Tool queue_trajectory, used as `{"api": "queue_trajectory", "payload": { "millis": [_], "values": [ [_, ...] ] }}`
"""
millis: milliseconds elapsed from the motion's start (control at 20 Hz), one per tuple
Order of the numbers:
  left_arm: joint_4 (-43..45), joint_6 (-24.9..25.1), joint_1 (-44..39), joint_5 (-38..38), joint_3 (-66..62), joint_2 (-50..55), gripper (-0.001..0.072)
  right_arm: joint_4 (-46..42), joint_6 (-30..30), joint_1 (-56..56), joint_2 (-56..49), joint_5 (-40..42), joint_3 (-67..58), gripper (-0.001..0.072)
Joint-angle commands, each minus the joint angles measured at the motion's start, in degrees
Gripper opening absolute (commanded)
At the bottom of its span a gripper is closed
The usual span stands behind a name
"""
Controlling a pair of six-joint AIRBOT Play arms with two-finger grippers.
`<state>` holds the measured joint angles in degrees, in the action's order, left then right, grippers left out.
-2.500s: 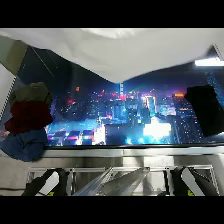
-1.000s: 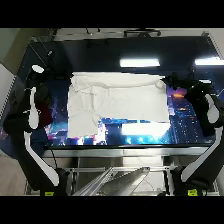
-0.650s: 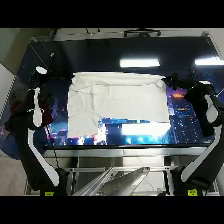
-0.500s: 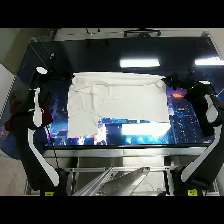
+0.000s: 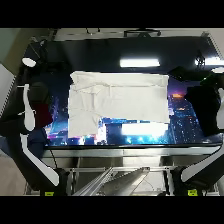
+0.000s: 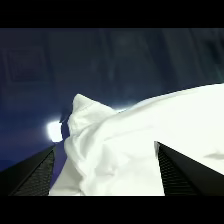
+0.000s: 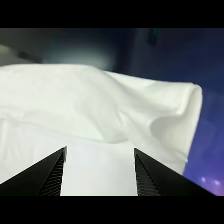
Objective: Fold the shirts.
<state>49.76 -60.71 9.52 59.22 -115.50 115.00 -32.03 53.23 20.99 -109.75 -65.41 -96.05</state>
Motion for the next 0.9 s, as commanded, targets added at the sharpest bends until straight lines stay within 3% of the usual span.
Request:
{"api": "queue_trajectory", "payload": {
  "millis": [0, 150, 300, 600, 850],
  "values": [
    [0.9, -4.0, 2.9, 11.8, 0.4, -4.9, 0.0699, -18.2, 7.8, 0.0, 6.2, -3.6, 0.0, 0.0484],
    [6.8, -10.7, 4.8, 24.9, 0.8, -5.9, 0.0697, -27.8, 12.8, 0.3, 9.7, -12.0, 0.8, 0.0484],
    [7.7, -12.9, 5.0, 33.4, 10.8, -7.2, 0.0697, -28.3, 14.8, 1.8, 13.9, -16.0, 8.0, 0.0484],
    [7.9, -9.4, 4.3, 24.1, 36.9, -12.4, 0.0698, -28.3, 14.5, 3.4, 22.4, -8.5, 30.1, 0.0485],
    [7.7, -9.2, 4.7, 18.2, 38.1, -9.7, 0.0698, -27.9, 14.2, 2.3, 21.2, -3.5, 37.0, 0.0485]
  ]
}}
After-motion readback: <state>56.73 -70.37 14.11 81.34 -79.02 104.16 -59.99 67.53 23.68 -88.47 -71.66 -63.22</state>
